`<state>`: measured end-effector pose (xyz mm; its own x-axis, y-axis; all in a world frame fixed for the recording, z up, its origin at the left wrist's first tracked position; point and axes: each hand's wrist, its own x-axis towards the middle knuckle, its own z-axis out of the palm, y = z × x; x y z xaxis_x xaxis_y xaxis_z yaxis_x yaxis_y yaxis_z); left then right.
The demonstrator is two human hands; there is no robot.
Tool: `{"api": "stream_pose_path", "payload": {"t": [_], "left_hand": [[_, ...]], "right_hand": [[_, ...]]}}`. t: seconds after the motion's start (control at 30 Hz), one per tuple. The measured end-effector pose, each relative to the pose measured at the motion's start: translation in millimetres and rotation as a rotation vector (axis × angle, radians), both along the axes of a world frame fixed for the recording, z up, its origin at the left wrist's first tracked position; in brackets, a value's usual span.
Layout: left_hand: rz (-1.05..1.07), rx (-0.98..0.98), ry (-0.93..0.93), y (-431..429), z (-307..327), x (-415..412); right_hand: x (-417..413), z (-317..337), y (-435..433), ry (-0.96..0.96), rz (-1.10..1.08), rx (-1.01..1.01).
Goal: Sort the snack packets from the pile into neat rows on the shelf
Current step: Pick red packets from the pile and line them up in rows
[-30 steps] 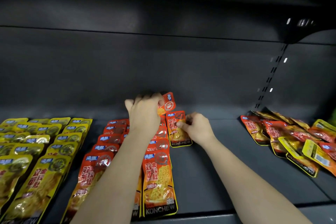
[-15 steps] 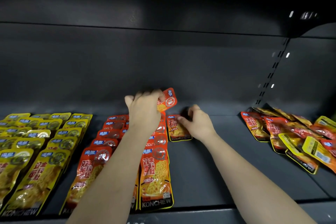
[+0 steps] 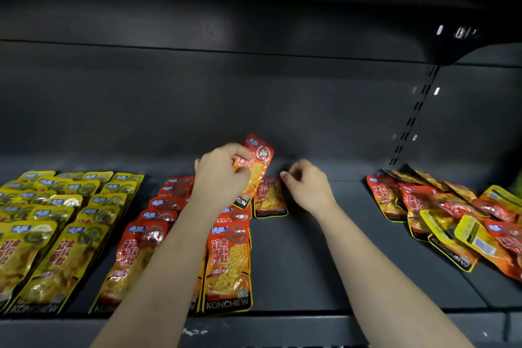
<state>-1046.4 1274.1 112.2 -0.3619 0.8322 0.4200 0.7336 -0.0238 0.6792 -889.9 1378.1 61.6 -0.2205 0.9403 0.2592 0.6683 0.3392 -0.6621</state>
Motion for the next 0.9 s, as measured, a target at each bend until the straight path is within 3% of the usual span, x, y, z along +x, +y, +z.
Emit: {"api": "stream_pose_path", "payload": {"t": [0.5, 0.9], "left_hand": [[-0.091, -0.118, -0.186, 2, -28, 31], [0.117, -0.272, 0.264, 8, -38, 39]], "right_hand": [[74, 13, -3, -0.268, 0.100, 0.087], [89, 13, -4, -0.256, 0.106, 0.100]]}}
